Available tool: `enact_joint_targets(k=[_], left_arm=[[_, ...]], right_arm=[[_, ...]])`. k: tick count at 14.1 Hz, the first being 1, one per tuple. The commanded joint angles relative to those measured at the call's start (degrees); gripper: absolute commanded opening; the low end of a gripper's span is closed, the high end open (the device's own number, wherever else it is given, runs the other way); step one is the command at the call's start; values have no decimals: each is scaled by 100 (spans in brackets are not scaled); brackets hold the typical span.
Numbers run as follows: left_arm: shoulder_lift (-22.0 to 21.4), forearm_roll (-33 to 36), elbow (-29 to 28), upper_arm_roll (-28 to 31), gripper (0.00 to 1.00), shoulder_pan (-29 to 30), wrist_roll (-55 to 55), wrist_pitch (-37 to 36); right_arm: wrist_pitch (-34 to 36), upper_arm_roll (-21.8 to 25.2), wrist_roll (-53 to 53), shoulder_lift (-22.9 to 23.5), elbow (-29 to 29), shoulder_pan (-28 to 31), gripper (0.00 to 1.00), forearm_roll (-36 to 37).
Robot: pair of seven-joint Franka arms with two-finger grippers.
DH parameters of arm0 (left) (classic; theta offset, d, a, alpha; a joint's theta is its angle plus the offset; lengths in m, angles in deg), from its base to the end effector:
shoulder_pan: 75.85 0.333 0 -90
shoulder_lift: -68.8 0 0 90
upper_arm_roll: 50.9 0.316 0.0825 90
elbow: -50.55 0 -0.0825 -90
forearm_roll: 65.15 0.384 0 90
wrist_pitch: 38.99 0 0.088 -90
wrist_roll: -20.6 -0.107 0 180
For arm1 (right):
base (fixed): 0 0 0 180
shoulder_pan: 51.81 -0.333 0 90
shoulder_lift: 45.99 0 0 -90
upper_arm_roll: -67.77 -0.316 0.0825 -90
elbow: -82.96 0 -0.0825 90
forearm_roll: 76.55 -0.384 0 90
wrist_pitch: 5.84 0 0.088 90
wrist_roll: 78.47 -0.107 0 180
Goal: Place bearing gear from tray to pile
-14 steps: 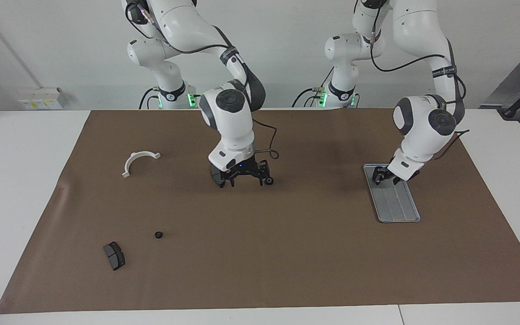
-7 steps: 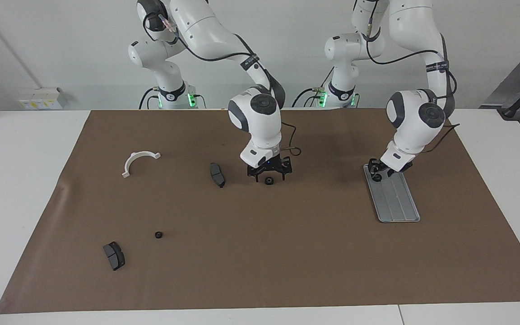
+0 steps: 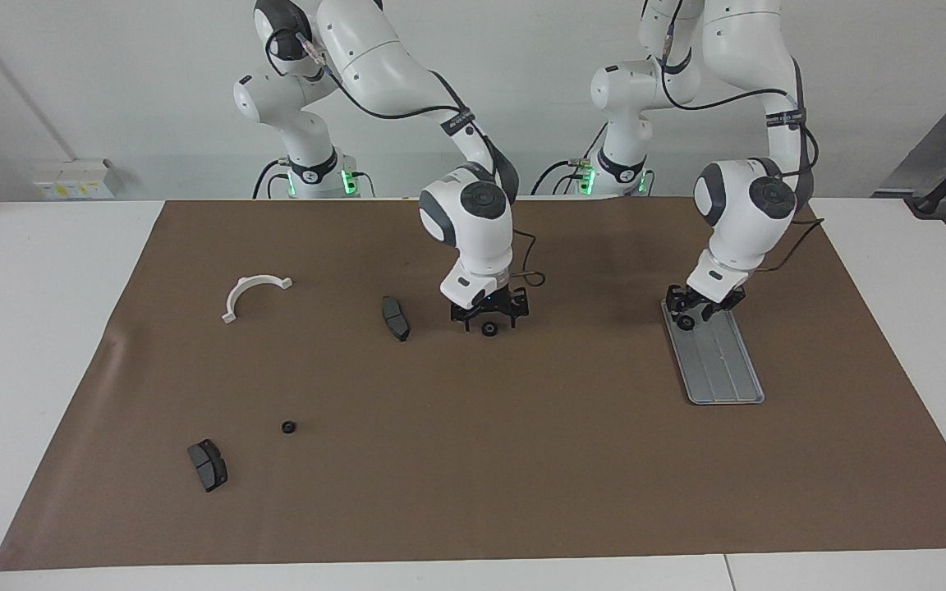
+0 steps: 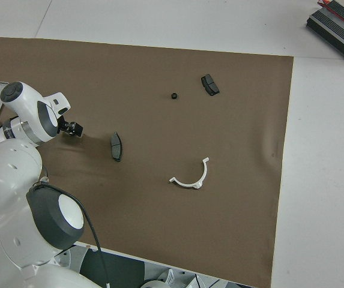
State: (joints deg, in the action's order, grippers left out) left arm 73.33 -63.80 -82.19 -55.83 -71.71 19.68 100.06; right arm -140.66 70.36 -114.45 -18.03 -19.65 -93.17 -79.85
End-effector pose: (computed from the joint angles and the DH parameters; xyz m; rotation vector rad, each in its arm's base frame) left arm 0.5196 -0.0071 0.3113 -3.1314 0.0736 -0.0492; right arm 0.5141 0.4172 0.2865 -3.0782 -0.0241 -0.0717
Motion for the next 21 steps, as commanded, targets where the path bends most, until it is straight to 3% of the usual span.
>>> enact_joint_targets(k=[1, 3, 6, 7, 8, 9, 10, 15, 21], left_arm=[[-198, 14, -358, -43, 60, 69, 179, 376], [-207, 14, -464, -43, 58, 51, 381, 613], [-207, 14, -473, -43, 57, -1, 592, 623], [-207, 14, -473, -43, 55, -10, 601, 623], [-207, 14, -473, -43, 52, -10, 601, 623], [-207, 14, -473, -43, 50, -10, 610, 623], [-207, 14, -481, -43, 47, -10, 610, 614], [-207, 14, -473, -43, 35, -10, 610, 605], [-172, 14, -324, -61, 14, -10, 592, 579]], right_arm=[[-106, 13, -164, -63, -136, -12, 78, 74], [-141, 13, -164, -54, -154, -3, 68, 74], [-168, 13, -172, -46, -136, -3, 62, 74], [-168, 22, -172, -46, -136, -3, 55, 83], [-168, 22, -172, -46, -136, -3, 39, 83], [-168, 22, -303, -46, -136, -3, 8, 74], [-168, 13, -461, -46, -119, -3, 0, 83], [69, 31, -489, -159, -31, 58, 0, 215], [1272, 40, 423, -1231, -22, 1146, 0, 241]])
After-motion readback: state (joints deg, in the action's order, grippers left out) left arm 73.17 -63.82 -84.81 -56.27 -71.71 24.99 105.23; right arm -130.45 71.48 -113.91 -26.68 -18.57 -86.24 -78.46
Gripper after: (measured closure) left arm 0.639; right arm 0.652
